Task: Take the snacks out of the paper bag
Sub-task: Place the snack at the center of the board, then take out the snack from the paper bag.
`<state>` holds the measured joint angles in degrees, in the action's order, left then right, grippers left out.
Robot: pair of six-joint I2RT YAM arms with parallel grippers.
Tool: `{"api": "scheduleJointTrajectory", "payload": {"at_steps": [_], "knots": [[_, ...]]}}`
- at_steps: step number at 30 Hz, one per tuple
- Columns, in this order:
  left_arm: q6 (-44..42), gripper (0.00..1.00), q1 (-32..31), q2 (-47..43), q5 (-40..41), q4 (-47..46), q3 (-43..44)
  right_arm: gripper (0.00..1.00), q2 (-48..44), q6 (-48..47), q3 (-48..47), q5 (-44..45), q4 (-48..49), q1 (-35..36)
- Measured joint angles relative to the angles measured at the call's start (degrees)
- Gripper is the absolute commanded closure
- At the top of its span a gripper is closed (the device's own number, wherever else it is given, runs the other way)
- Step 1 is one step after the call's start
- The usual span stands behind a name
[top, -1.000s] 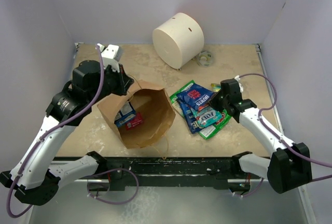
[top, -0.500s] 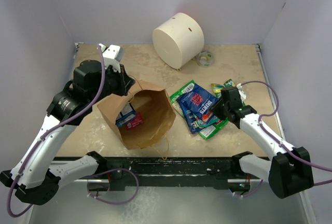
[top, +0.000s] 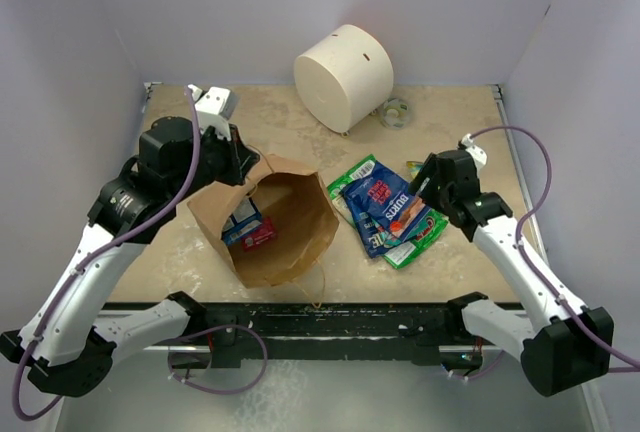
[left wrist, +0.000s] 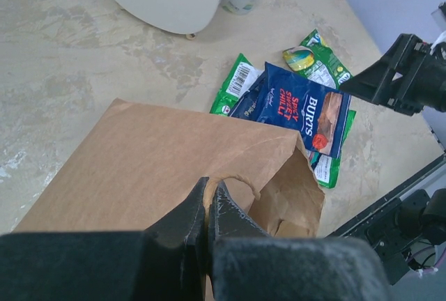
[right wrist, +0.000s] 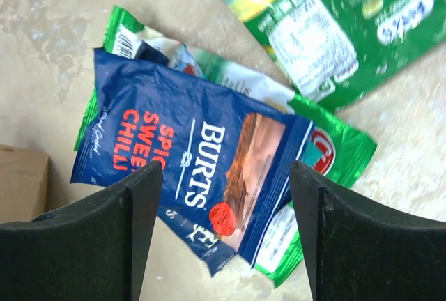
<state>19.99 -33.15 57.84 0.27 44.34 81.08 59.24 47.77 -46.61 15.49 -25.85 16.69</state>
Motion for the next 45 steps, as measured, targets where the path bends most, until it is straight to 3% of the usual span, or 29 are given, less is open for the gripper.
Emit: {"api": "scheduleJointTrajectory", "payload": {"at_steps": [4,10,15,20,28,36,45], "knots": [[-0.04,1.00,0.00,-0.63,-0.09,-0.22,-0.35,0.22,0.37,-11.43,-2.43,-2.25,3.45,0.02],[-0.07,1.00,0.00,-2.64,-0.39,-1.38,-1.29,0.20,-4.96,-28.41,-2.51,-14.53,15.58,4.46],[-0.09,1.00,0.00,-4.22,-1.55,-3.65,-2.56,0.22,-8.81,-46.99,-2.89,-27.74,26.23,18.82],[-0.26,1.00,0.00,-5.42,-5.07,-6.67,-5.57,0.25,-1.84,-63.71,-7.82,-35.87,27.65,33.16],[0.20,1.00,0.00,-5.46,-12.07,-10.78,-6.73,0.51,13.53,-81.40,-10.80,-35.39,29.00,42.58],[1.07,1.00,0.00,-5.46,-14.08,-12.26,-6.95,0.54,21.66,-94.44,-11.08,-31.61,30.12,46.01],[1.86,1.00,0.00,-5.46,-14.43,-12.59,-6.95,0.56,31.71,-97.61,-14.25,-31.50,35.10,46.60]]}}
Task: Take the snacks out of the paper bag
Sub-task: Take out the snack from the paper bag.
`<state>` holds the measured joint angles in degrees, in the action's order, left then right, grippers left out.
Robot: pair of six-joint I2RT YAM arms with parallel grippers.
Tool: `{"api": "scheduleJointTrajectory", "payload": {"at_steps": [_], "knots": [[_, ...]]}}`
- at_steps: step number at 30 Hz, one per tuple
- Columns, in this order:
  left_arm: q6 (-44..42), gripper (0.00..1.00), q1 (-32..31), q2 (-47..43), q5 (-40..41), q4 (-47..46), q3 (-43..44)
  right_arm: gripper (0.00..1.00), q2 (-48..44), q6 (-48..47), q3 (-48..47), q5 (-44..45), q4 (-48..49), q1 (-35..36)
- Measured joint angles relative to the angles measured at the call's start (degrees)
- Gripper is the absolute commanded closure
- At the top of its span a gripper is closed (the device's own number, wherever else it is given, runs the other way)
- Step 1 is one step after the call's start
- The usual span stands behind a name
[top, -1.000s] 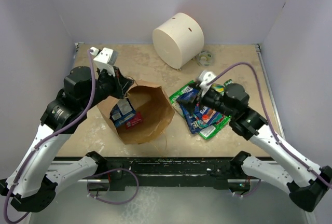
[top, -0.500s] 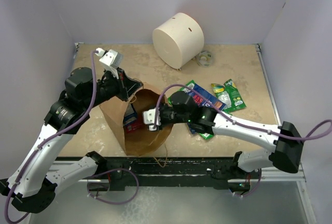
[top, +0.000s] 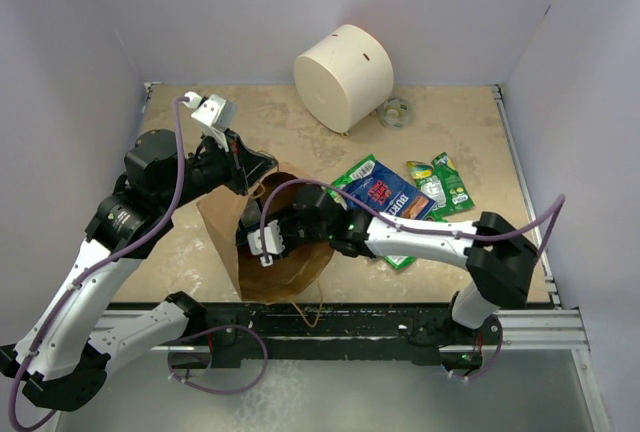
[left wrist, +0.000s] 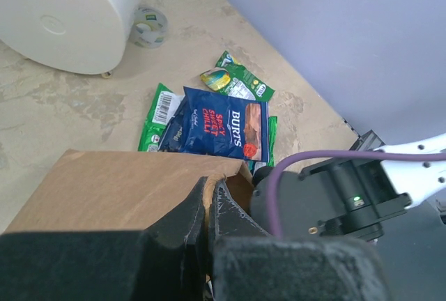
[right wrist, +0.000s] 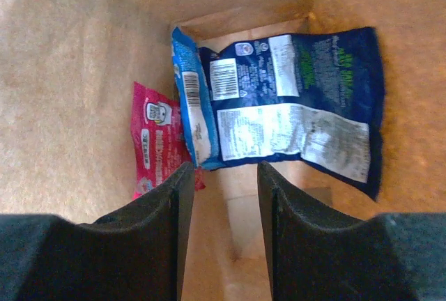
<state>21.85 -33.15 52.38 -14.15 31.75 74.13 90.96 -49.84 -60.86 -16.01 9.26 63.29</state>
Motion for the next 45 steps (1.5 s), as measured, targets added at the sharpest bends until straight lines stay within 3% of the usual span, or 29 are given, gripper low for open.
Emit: {"api": "scheduleJointTrajectory", "payload": {"at_steps": [10,22,35,45], "knots": [[-0.02,1.00,0.00,-0.24,1.09,0.44,0.00,0.56,7.72,3.30,0.00,0.52,5.70,0.04],[-0.92,1.00,0.00,-2.16,6.45,2.29,0.22,0.48,10.21,20.50,1.53,14.03,26.14,-0.35],[-3.93,1.00,0.00,-0.50,4.72,2.62,1.90,0.37,11.85,1.03,0.11,2.91,12.63,-0.31],[-3.48,1.00,0.00,-0.76,2.43,2.40,1.88,0.39,20.09,-3.85,-6.16,2.78,8.63,-0.28]]}}
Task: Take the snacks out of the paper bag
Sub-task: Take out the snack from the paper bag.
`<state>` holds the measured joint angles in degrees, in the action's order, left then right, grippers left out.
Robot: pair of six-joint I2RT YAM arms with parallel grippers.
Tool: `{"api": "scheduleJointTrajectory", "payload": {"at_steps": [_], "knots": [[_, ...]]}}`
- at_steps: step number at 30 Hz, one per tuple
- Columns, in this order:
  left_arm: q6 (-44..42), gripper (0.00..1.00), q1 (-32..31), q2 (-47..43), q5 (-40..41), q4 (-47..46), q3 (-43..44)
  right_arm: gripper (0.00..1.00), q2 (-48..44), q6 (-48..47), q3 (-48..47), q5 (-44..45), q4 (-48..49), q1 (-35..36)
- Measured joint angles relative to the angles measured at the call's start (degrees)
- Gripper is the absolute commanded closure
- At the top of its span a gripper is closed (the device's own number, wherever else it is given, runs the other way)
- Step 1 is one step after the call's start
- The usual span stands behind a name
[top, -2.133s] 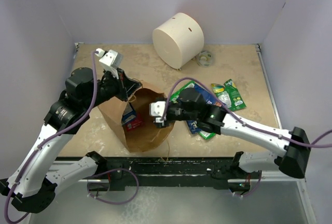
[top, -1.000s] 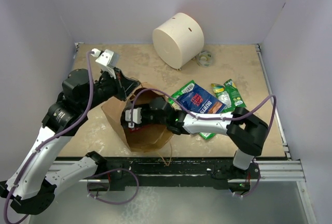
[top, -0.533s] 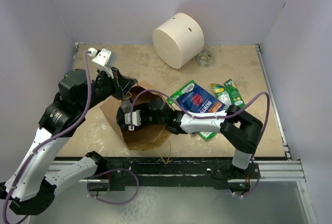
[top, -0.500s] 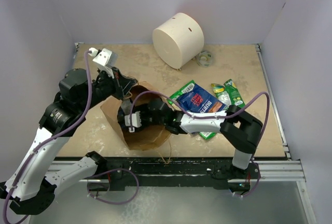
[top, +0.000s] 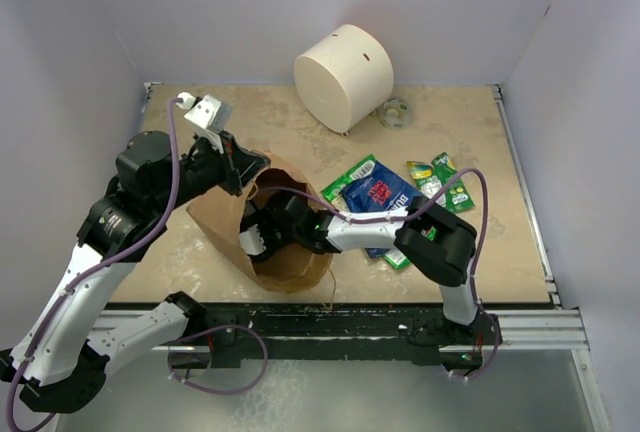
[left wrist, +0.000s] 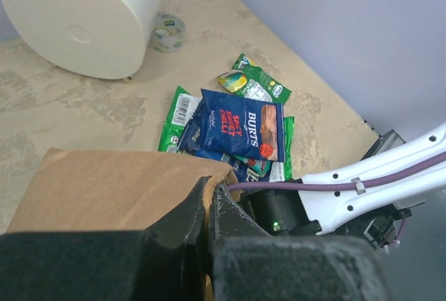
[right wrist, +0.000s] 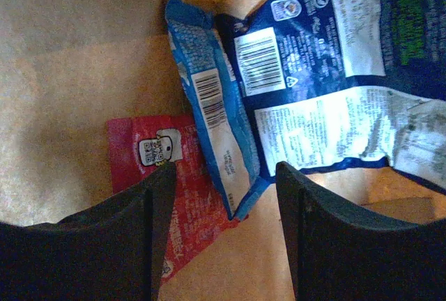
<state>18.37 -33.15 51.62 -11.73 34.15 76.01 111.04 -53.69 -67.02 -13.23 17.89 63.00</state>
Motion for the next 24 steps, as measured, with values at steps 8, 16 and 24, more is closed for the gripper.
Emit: {"api": "scheduleJointTrajectory", "payload": {"at_steps": [8,16,24], "knots": [[0.11,1.00,0.00,-0.17,-0.11,0.76,-0.42,0.46,3.17,-0.22,-2.71,2.54,-0.11,0.00],[0.66,1.00,0.00,-1.05,0.22,2.08,-0.92,0.85,8.44,5.73,-7.04,10.84,5.60,-0.07],[2.12,1.00,0.00,-4.59,3.52,3.80,-2.67,1.00,8.24,9.09,-7.26,12.39,7.32,-0.50]]}}
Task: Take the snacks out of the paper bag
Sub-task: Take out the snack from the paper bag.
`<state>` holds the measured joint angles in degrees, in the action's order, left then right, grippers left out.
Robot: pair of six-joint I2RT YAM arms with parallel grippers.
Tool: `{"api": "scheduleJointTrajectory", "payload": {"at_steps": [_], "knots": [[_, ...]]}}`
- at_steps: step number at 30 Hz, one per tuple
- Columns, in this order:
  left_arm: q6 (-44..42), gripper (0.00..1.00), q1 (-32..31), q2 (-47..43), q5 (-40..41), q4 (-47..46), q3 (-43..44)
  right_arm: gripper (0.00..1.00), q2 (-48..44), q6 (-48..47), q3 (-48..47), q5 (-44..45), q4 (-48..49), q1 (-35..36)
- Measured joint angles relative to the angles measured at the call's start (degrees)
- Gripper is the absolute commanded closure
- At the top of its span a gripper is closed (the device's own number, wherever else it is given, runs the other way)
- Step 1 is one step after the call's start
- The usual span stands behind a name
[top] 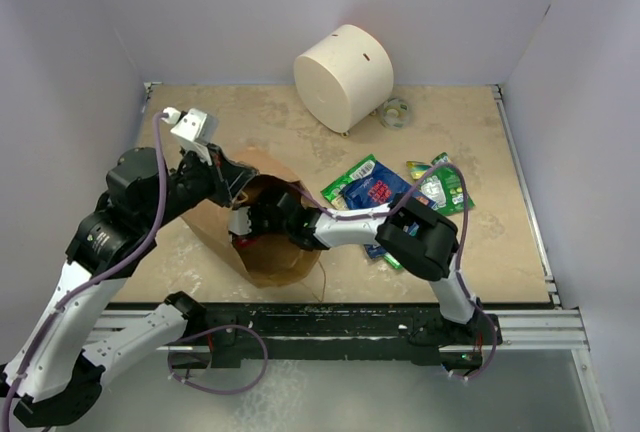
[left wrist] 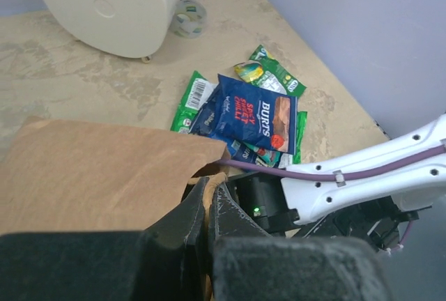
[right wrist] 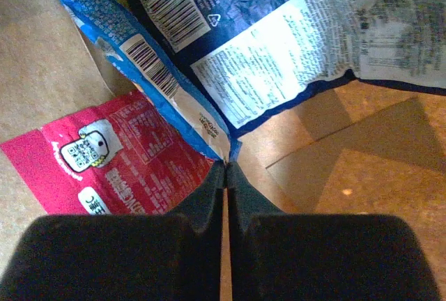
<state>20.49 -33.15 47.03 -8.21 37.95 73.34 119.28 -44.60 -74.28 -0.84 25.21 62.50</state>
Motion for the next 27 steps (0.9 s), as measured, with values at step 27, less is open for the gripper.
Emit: {"api": "scheduleJointTrajectory", "payload": {"at_steps": [27], "knots": [[1.53,1.00,0.00,1.77,9.16,1.09,-1.97,1.00,-35.98,6.62,15.61,-2.12,-9.49,-0.31]]}}
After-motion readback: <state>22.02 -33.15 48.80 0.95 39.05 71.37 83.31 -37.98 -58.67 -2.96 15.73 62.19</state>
